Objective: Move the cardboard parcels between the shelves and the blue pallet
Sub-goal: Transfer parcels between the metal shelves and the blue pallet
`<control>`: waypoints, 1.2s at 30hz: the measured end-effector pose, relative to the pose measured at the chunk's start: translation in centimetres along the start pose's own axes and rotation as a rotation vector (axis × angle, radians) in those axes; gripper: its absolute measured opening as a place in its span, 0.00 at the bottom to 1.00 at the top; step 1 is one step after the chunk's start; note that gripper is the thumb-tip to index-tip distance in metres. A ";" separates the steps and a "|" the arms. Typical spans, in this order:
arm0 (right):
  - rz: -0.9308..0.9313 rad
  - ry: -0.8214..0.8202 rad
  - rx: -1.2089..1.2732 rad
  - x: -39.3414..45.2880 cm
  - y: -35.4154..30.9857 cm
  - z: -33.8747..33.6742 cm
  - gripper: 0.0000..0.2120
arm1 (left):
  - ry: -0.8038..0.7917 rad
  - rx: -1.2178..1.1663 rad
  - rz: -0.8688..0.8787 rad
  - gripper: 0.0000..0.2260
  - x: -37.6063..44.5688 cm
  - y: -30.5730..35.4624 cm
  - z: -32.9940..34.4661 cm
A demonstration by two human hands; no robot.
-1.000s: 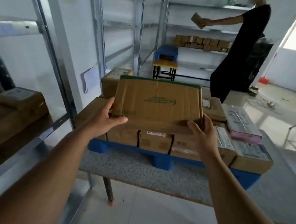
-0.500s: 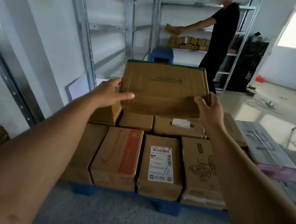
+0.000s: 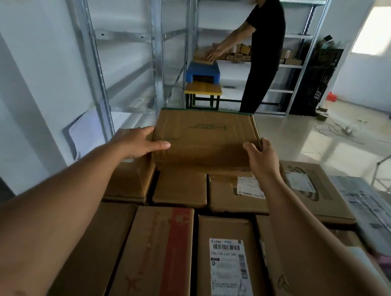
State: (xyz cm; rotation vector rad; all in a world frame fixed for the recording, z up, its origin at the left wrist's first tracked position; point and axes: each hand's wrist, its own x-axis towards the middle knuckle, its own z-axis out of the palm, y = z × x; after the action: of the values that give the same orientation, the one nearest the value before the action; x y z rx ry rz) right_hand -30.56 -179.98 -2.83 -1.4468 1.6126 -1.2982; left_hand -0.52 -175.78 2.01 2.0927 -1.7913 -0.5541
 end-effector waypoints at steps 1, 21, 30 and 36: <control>0.006 -0.010 0.000 0.2 0.2 0.4 0.17 | 0.007 0.039 -0.001 0.51 0.4 -0.3 0.2; 0.234 -0.255 0.165 -0.1 4.2 1.8 0.39 | -0.026 0.171 0.028 0.37 2.2 -3.0 2.7; 0.201 -0.204 0.101 -0.5 4.2 1.7 0.37 | -0.043 0.156 0.029 0.37 2.2 -3.1 2.4; 0.150 -0.163 0.076 -1.4 4.7 1.4 0.31 | -0.042 0.127 0.049 0.36 1.2 -3.0 2.3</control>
State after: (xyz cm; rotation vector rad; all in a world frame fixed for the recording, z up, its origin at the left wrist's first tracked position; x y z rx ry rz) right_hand -30.68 -179.35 -7.92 -1.3237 1.5172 -1.1150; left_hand 1.08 -176.54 -1.58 2.1272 -1.9429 -0.4867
